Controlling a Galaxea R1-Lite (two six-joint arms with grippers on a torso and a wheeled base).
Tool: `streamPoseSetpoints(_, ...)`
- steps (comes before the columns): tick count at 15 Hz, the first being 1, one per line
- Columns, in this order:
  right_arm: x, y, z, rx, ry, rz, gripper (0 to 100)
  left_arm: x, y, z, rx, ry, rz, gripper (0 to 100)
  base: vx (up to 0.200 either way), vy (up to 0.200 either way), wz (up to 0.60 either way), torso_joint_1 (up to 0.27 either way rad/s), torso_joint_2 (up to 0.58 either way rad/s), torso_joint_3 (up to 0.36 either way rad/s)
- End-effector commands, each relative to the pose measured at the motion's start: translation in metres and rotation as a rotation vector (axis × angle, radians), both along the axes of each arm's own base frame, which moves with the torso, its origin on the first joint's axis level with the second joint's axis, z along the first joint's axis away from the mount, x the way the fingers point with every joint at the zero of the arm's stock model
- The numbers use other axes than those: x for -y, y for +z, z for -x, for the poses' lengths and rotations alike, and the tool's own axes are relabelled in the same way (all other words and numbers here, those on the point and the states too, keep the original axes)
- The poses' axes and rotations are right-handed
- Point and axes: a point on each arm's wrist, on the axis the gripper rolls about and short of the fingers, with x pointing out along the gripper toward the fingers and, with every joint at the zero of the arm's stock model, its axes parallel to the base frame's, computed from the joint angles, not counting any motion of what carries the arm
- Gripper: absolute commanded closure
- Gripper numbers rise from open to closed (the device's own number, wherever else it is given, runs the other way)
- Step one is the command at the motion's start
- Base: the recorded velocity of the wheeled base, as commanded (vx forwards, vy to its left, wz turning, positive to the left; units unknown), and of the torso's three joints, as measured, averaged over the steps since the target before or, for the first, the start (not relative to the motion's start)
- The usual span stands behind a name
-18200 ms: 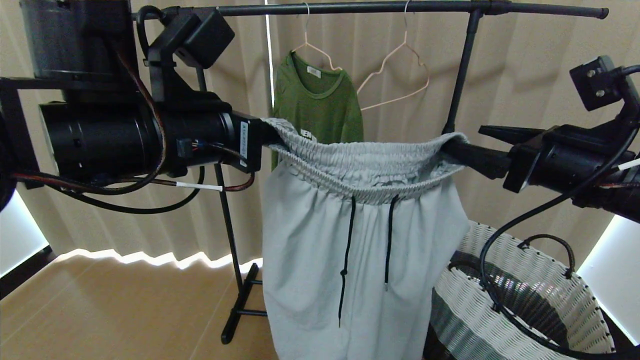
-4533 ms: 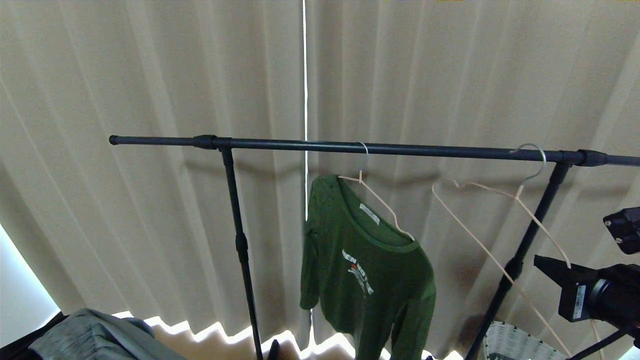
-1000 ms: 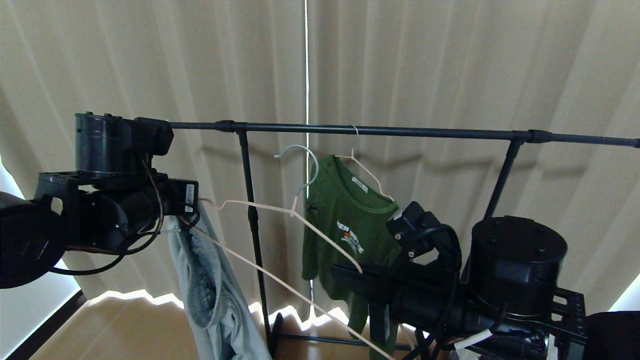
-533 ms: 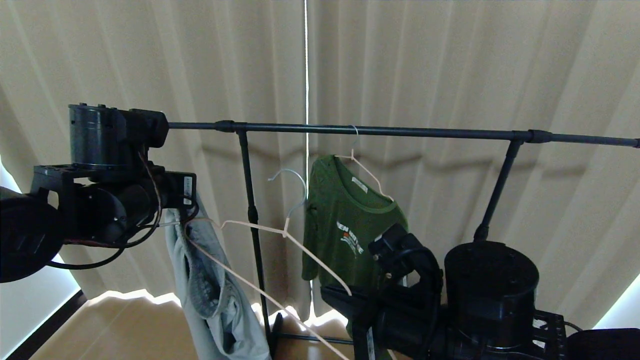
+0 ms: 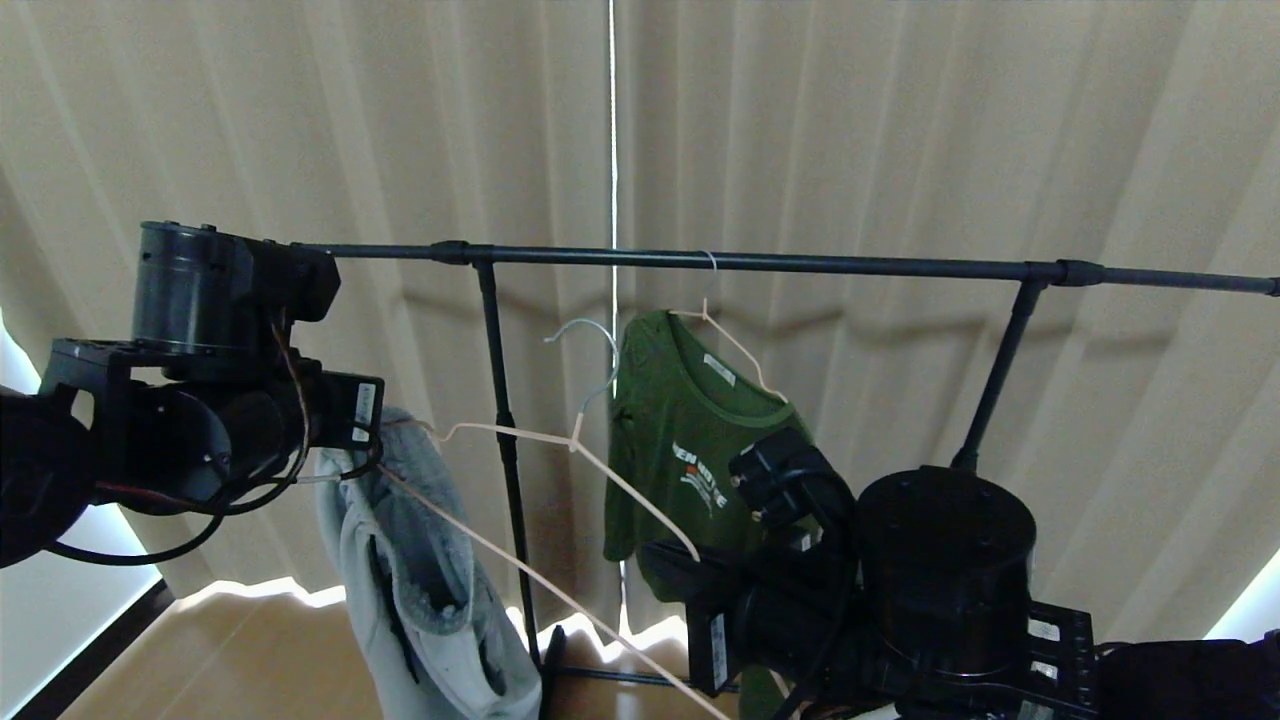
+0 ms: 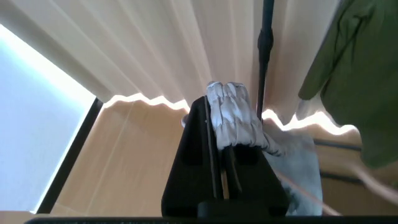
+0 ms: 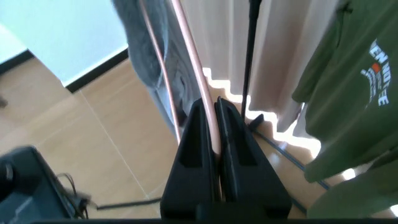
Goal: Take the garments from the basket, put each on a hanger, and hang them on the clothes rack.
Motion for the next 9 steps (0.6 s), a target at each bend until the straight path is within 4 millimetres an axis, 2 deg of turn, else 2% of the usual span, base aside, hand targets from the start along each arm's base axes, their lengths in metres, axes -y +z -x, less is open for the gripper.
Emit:
streamPoseSetpoints(1, -0.004, 0.002, -0.002, 0.009, 0.001, -0.014, 100, 0.002, 0.003, 0.004, 0.007, -0.013, 0.004, 100, 0.000, 0.000, 0.00, 0.000, 0.00, 0.000)
streamPoseSetpoints(7, -0.019, -0.006, -0.013, 0.018, 0.000, -0.020, 100, 0.010, 0.013, 0.016, 0.032, -0.055, 0.017, 100, 0.000, 0.000, 0.00, 0.000, 0.00, 0.000)
streamPoseSetpoints(9, -0.020, -0.005, -0.013, 0.018, 0.008, -0.024, 100, 0.027, 0.020, 0.030, 0.056, -0.135, 0.031, 100, 0.000, 0.000, 0.00, 0.000, 0.00, 0.000)
